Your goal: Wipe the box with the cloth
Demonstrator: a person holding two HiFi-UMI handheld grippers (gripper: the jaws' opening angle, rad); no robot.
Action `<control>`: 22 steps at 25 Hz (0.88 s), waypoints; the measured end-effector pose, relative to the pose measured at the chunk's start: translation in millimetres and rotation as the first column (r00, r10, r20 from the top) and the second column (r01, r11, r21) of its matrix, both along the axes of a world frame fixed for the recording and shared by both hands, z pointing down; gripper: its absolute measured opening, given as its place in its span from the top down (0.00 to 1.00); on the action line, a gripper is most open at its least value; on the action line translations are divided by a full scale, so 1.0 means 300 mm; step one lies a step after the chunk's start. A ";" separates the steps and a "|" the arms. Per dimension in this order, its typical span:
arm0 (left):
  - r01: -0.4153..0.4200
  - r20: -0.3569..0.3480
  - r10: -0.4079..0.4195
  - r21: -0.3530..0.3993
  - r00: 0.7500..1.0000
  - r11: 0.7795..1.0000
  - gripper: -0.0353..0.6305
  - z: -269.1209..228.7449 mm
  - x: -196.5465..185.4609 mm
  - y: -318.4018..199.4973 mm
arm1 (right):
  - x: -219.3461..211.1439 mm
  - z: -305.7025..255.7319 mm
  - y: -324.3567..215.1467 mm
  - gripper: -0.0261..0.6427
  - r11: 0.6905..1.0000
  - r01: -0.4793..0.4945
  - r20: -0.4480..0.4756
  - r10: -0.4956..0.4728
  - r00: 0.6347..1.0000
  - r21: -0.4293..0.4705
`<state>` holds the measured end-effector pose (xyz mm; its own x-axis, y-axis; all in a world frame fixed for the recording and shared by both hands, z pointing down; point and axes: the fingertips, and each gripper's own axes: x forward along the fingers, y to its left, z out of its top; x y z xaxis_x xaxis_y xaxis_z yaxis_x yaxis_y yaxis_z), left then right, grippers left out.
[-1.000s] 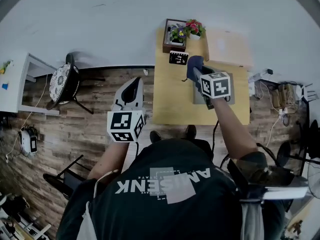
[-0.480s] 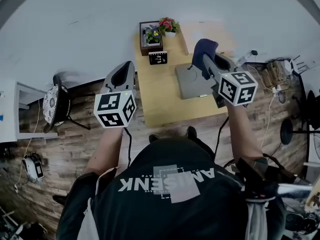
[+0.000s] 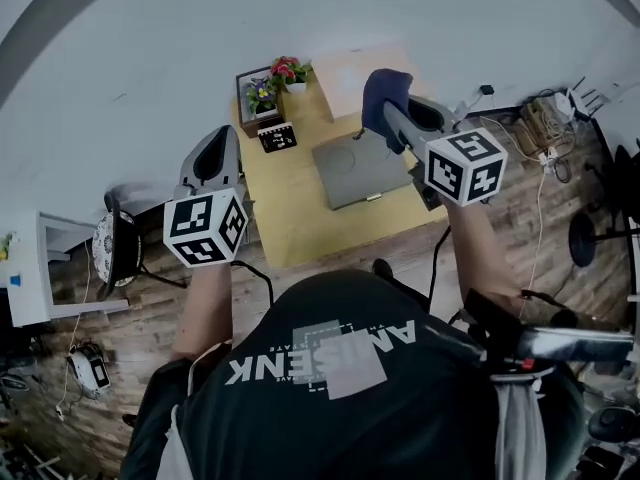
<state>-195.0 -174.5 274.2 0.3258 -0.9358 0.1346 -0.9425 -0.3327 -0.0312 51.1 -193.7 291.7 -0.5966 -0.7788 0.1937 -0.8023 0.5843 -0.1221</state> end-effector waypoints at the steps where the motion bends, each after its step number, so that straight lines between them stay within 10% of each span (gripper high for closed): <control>1: 0.008 0.014 -0.008 0.001 1.000 1.000 0.95 -0.007 0.022 -0.003 | 0.021 0.001 -0.009 0.85 1.000 -0.007 -0.019 0.007 1.000 0.003; 11: 0.085 -0.075 -0.082 0.032 0.994 0.996 0.95 -0.055 0.106 -0.024 | 0.110 -0.007 -0.055 0.85 1.000 0.018 -0.036 -0.017 0.999 0.023; 22: 0.111 0.018 -0.111 -0.004 0.994 0.994 0.95 -0.009 0.137 -0.021 | 0.130 -0.003 -0.078 0.85 1.000 0.021 -0.033 -0.020 0.999 0.020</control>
<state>-153.9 -180.8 271.6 0.2177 -0.9653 0.1444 -0.9729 -0.2265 -0.0472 90.1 -217.0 290.9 -0.6063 -0.7704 0.1974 -0.7934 0.6029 -0.0841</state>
